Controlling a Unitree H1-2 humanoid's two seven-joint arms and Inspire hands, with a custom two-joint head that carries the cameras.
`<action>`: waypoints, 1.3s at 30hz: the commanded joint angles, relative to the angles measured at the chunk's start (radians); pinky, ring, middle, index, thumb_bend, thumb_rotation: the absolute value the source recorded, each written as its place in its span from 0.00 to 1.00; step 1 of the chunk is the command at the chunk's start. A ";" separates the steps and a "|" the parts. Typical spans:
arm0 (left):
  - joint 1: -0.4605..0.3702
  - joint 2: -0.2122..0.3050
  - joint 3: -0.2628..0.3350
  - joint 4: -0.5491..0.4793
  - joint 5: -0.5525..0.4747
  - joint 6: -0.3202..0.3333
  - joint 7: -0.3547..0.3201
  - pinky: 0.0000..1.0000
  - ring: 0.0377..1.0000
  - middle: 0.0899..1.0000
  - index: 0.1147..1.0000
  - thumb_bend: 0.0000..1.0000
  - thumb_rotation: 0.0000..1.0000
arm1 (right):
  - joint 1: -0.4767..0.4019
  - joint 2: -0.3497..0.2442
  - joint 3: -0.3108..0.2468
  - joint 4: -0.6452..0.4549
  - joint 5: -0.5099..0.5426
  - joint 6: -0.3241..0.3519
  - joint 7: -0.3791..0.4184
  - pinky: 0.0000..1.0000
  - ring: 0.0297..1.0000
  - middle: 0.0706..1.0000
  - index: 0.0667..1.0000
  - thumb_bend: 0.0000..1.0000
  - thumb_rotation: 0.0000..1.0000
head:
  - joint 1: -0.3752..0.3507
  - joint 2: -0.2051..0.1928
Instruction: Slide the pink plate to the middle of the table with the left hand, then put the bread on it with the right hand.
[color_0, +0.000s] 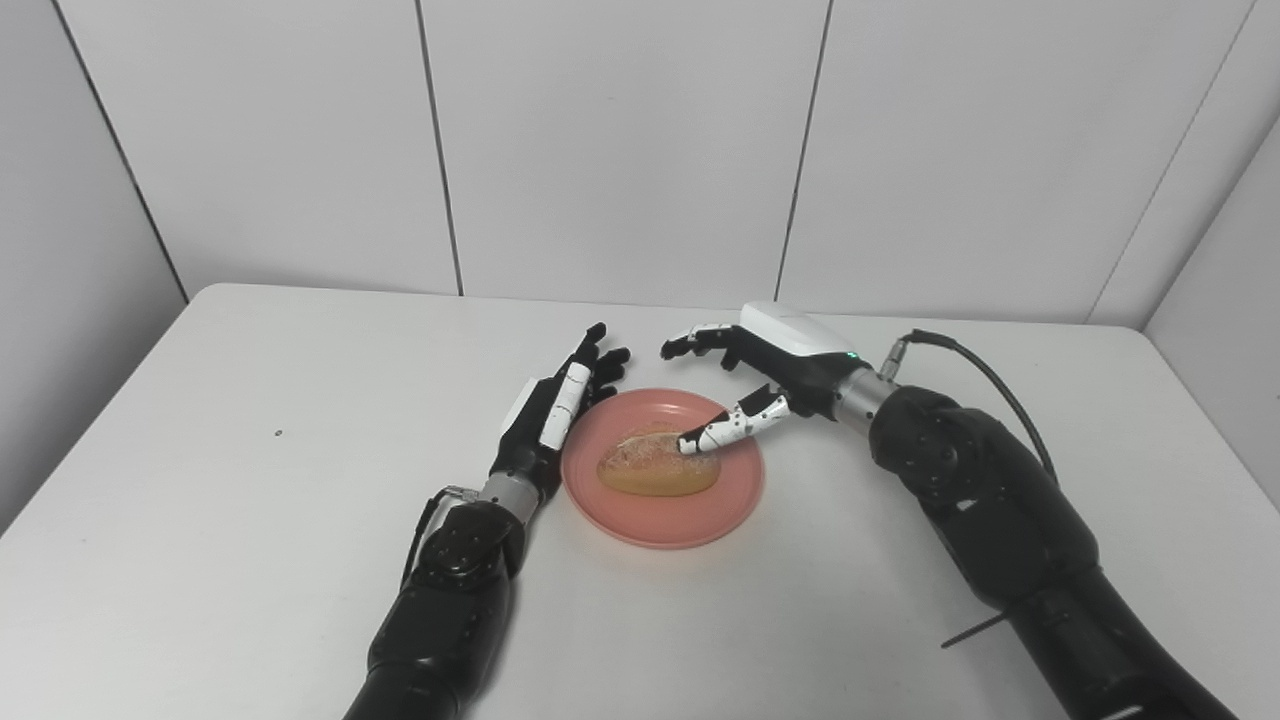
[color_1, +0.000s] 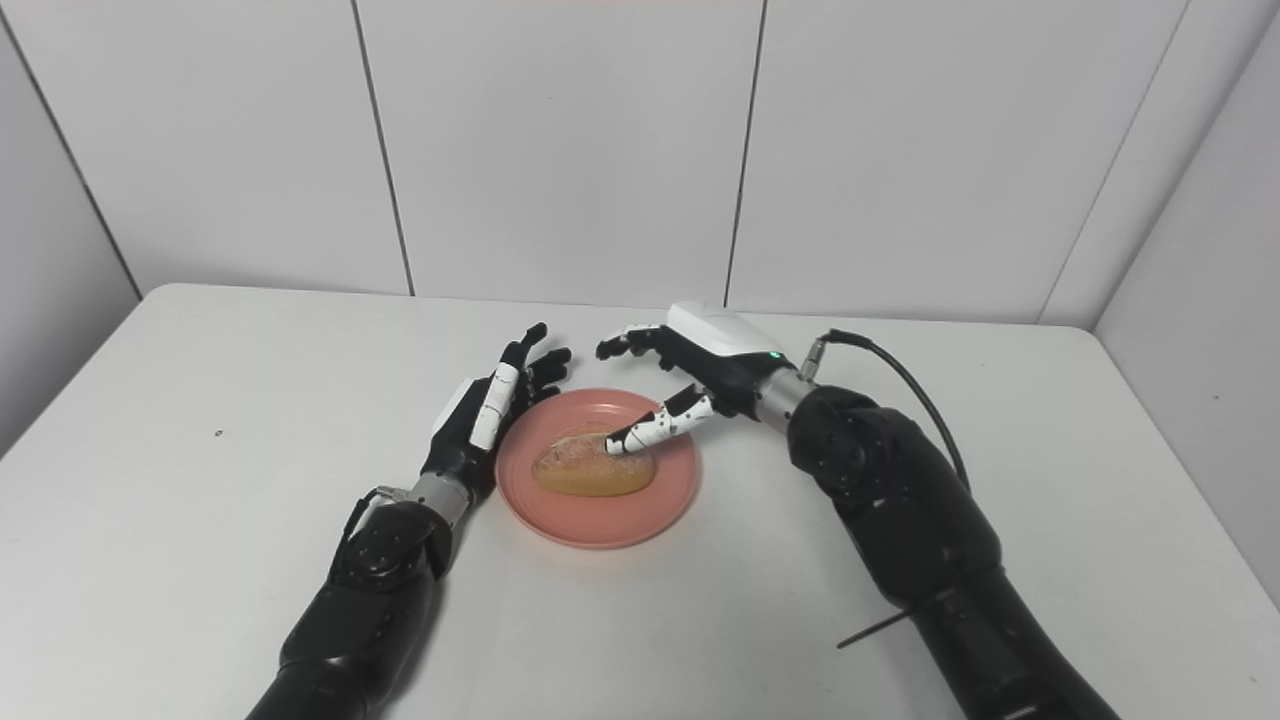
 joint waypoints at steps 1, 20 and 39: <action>0.007 -0.035 -0.015 0.019 0.036 0.001 0.025 0.99 0.98 0.95 0.97 0.82 1.00 | -0.027 0.041 -0.047 0.013 0.046 -0.041 -0.108 0.74 0.87 0.88 0.86 0.99 0.76 | 0.001 0.001; 0.037 -0.086 0.008 -0.016 0.151 -0.031 0.240 1.00 1.00 1.00 1.00 0.76 1.00 | 0.111 0.250 -0.208 0.249 0.370 -0.198 -0.255 0.96 0.98 0.97 0.95 0.92 0.99 | -0.012 0.007; 0.037 -0.098 0.046 -0.025 0.130 -0.010 0.244 1.00 1.00 1.00 1.00 0.81 1.00 | 0.137 0.358 -0.357 0.296 0.601 -0.230 -0.293 1.00 1.00 1.00 1.00 0.85 1.00 | -0.010 0.008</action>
